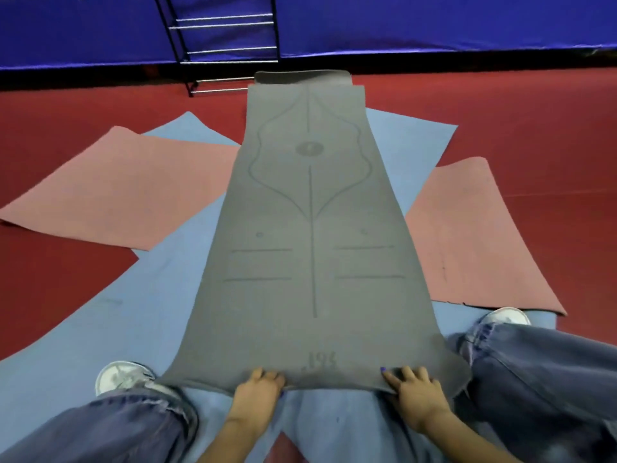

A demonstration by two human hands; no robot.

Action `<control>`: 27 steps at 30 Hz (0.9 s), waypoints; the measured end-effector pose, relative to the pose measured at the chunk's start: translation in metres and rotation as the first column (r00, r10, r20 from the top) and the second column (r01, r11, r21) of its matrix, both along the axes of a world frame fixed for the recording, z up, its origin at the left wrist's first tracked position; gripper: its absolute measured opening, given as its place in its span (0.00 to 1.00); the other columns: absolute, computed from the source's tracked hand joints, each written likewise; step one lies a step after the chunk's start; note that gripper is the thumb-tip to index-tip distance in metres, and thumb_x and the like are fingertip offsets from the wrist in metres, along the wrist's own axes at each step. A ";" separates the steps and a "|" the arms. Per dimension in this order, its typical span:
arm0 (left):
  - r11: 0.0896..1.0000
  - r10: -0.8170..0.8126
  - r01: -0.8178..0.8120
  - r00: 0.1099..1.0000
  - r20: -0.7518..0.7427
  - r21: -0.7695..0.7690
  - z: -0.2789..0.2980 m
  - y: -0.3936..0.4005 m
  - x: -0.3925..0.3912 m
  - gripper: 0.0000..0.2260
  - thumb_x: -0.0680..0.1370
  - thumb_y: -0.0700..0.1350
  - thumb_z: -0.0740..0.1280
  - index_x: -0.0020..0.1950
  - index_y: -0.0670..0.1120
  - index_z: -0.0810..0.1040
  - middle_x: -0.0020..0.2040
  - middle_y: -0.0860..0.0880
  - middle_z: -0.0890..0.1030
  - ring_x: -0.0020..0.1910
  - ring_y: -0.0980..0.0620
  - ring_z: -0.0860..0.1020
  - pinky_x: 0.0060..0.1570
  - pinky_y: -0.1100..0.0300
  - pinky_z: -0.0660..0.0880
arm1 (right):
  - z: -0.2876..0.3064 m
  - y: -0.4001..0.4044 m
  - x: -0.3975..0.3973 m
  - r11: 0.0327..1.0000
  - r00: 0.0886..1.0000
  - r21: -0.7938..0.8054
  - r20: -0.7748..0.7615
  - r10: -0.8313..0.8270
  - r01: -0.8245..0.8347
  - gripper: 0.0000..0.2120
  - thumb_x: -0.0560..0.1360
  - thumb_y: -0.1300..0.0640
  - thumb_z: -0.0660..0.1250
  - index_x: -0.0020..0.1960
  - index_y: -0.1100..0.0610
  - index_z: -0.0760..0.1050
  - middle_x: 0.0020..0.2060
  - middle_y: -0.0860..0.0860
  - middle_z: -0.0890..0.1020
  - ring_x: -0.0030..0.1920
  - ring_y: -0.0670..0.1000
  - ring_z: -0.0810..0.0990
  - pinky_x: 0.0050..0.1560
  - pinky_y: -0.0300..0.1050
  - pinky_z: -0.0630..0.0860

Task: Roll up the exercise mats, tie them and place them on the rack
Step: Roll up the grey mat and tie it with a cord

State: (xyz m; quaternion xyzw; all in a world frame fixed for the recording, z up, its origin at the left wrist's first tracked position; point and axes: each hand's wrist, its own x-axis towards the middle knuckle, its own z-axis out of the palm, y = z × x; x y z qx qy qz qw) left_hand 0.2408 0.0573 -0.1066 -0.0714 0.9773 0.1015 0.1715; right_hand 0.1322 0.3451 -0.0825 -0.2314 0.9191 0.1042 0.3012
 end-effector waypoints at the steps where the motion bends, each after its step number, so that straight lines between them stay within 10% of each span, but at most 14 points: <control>1: 1.000 -0.015 0.015 1.000 0.017 -0.025 0.001 0.001 0.001 0.24 0.39 0.54 0.83 0.25 0.54 0.73 0.26 0.60 0.73 0.26 0.59 0.75 0.15 0.66 0.65 | -0.003 0.002 0.003 1.000 1.000 -0.002 0.004 -0.013 0.013 0.25 0.81 0.45 0.50 0.77 0.42 0.49 0.71 0.51 0.63 0.68 0.57 0.62 0.65 0.50 0.63; 9: 0.998 -0.044 0.045 0.999 0.005 -0.047 0.013 0.012 0.018 0.23 0.40 0.50 0.84 0.25 0.53 0.75 0.27 0.57 0.76 0.27 0.55 0.77 0.14 0.65 0.65 | -0.019 0.010 0.033 0.990 0.993 -0.078 -0.020 -0.118 0.116 0.25 0.81 0.46 0.51 0.77 0.46 0.52 0.70 0.54 0.63 0.72 0.55 0.59 0.70 0.57 0.52; 14: 0.991 0.072 -0.086 0.988 -0.136 -0.106 0.019 0.023 0.022 0.22 0.43 0.40 0.84 0.27 0.48 0.76 0.26 0.50 0.75 0.27 0.47 0.76 0.21 0.61 0.70 | -0.012 0.004 0.039 0.909 0.934 -0.406 -0.280 -0.224 0.097 0.21 0.70 0.49 0.54 0.61 0.54 0.71 0.46 0.52 0.80 0.48 0.54 0.80 0.59 0.58 0.61; 17: 0.975 0.194 -0.210 0.963 -0.187 -0.069 0.020 0.031 0.021 0.24 0.50 0.37 0.83 0.42 0.42 0.81 0.41 0.44 0.81 0.40 0.42 0.81 0.37 0.52 0.78 | -0.004 -0.017 0.042 0.846 0.883 -0.534 -0.403 -0.240 -0.014 0.17 0.67 0.57 0.60 0.55 0.55 0.71 0.46 0.52 0.78 0.47 0.54 0.75 0.54 0.52 0.64; 21: 0.962 0.270 -0.272 0.954 -0.130 0.001 0.014 0.041 0.026 0.39 0.60 0.40 0.80 0.69 0.40 0.71 0.70 0.37 0.69 0.68 0.35 0.68 0.67 0.39 0.64 | 0.005 -0.039 0.050 0.784 0.868 -0.609 -0.449 -0.212 -0.123 0.09 0.61 0.62 0.68 0.39 0.53 0.72 0.36 0.50 0.71 0.36 0.53 0.66 0.39 0.47 0.58; 24: 0.964 0.265 -0.265 0.964 0.001 -0.028 0.022 0.044 0.024 0.37 0.78 0.45 0.64 0.79 0.47 0.44 0.79 0.44 0.42 0.77 0.41 0.44 0.75 0.47 0.51 | -0.009 -0.043 0.060 0.805 0.892 -0.586 -0.408 -0.193 -0.094 0.22 0.56 0.61 0.74 0.49 0.54 0.75 0.44 0.50 0.77 0.44 0.52 0.70 0.47 0.47 0.62; 27: 0.967 0.253 -0.253 0.967 0.022 -0.033 0.024 0.040 0.019 0.35 0.80 0.46 0.60 0.78 0.48 0.39 0.78 0.45 0.38 0.77 0.43 0.40 0.74 0.50 0.47 | -0.022 -0.040 0.065 0.873 0.945 -0.488 -0.290 -0.153 -0.009 0.45 0.48 0.62 0.78 0.64 0.57 0.68 0.58 0.53 0.80 0.60 0.53 0.69 0.63 0.55 0.57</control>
